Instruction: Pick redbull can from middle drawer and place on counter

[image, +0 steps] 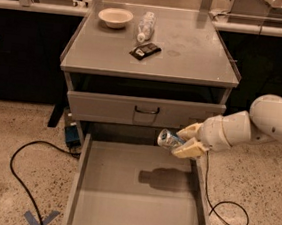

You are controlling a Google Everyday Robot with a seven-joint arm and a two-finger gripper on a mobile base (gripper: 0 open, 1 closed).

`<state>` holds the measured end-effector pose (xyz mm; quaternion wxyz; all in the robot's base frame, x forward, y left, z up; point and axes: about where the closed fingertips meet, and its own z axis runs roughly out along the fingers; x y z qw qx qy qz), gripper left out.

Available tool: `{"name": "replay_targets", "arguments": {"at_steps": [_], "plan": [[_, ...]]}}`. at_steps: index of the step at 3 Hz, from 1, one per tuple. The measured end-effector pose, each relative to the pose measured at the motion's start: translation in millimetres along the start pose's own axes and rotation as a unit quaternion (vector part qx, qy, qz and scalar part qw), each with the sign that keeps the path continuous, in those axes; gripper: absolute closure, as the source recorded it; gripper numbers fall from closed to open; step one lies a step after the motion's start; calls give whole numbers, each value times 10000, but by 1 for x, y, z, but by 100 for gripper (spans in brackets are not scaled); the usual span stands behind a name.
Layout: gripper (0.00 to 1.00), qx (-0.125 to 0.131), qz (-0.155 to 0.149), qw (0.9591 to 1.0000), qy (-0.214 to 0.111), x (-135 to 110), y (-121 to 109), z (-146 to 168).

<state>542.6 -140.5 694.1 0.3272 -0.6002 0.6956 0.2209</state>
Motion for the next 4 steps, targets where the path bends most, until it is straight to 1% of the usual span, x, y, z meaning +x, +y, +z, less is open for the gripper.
{"name": "replay_targets", "arguments": {"at_steps": [1,2,3,4], "plan": [[100,-8,-285,9996,-68,-57,-24,-42],[100,-143,-576,9979,-257,-107,-54,-57],[100,-33,-916,9933,-703,-147,-89,-66],[100,126,-981,9921,-771,-157,-99,-78]]}}
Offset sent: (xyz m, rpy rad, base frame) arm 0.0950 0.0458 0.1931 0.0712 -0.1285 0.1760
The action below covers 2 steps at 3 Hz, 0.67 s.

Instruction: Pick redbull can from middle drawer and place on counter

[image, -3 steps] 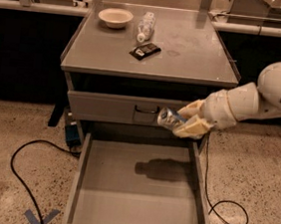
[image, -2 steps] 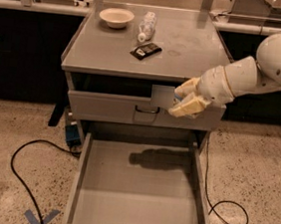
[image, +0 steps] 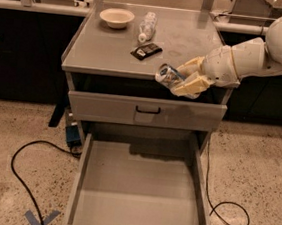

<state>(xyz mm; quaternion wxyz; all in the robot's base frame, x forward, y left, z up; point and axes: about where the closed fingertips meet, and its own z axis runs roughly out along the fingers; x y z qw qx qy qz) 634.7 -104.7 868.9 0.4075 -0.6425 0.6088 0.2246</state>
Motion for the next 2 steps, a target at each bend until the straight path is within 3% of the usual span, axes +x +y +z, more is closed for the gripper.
{"name": "replay_targets", "arguments": {"at_steps": [1,2], "plan": [[100,3,-1,10000,1,0,0,0],[100,306,-87,9994,140,-7,-29,-10]]}}
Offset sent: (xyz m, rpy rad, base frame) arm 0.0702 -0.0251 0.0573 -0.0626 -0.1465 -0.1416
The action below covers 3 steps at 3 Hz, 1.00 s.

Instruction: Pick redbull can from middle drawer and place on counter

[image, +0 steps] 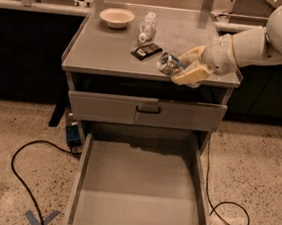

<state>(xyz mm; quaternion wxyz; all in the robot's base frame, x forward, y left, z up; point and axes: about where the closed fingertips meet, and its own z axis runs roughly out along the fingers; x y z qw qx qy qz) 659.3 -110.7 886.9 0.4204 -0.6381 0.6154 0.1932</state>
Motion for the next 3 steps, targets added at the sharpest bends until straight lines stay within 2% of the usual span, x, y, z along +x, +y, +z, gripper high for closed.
{"name": "replay_targets", "arguments": {"at_steps": [1,2,3], "plan": [[100,666,-317,9966,357,-16,-55,-13],[100,1221,-578,9884,688,-16,-102,-13],[100,1598,-721,9817,744,-7,-140,0]]}}
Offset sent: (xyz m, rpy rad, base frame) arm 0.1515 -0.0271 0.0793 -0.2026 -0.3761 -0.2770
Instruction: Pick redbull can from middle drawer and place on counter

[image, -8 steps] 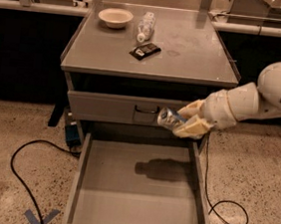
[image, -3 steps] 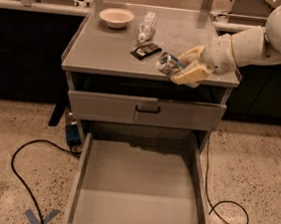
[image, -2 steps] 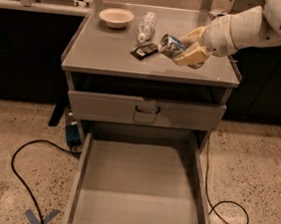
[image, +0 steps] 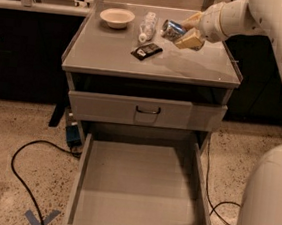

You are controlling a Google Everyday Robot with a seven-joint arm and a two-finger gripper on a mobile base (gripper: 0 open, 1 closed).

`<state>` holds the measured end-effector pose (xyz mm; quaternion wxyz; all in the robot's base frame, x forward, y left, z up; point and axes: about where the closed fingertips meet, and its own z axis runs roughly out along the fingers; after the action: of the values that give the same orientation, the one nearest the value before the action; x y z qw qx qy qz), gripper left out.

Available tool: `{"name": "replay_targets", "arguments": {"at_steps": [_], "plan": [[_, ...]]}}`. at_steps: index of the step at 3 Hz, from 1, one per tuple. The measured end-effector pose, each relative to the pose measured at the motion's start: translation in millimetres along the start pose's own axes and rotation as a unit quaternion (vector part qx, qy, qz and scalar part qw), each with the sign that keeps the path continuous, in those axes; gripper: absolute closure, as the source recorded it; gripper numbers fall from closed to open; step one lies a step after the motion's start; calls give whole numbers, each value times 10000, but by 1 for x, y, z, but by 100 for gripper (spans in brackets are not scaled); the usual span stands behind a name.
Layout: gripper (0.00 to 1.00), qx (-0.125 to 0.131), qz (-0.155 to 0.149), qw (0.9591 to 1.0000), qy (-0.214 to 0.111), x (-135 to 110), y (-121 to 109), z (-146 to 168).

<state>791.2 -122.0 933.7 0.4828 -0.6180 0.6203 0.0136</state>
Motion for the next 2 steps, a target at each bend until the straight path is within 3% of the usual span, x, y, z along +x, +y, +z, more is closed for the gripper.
{"name": "replay_targets", "arguments": {"at_steps": [1,2], "plan": [[100,42,58,10000,-55,16,-9,38],[100,-196,319,9993,0,40,3,75]]}}
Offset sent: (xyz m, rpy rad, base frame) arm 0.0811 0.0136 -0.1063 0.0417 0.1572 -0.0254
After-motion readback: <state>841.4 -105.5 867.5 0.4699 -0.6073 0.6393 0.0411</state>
